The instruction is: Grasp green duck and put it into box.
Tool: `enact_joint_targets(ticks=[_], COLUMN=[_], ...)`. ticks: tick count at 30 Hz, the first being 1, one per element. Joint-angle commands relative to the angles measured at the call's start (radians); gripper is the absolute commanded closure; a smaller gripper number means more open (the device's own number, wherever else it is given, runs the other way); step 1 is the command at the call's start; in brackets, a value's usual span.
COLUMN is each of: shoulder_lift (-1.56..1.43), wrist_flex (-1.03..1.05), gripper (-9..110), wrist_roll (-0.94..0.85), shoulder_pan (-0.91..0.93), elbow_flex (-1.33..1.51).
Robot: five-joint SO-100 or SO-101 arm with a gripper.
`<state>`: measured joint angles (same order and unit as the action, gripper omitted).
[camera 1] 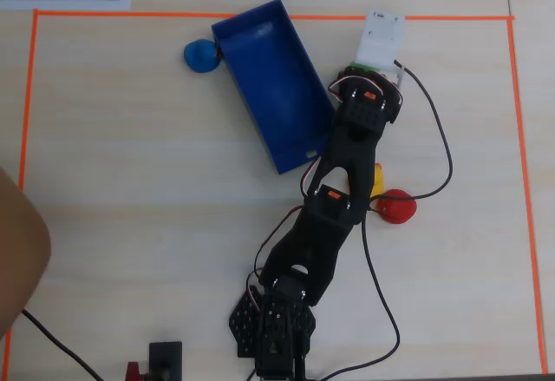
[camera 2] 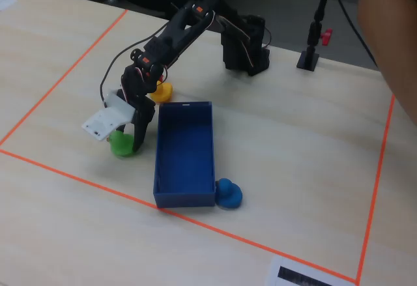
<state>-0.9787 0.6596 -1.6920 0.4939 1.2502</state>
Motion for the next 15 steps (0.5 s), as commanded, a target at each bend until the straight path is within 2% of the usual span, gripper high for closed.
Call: enact_joint_targets(ticks=[1,15], shoulder_lift=[-0.011,-0.21], wrist_flex=[-0.017,0.032], gripper=[99,101], wrist_roll=[-0.003,0.035], shoulder_pan=[0.005,0.038], elbow_flex=[-0.043,0.038])
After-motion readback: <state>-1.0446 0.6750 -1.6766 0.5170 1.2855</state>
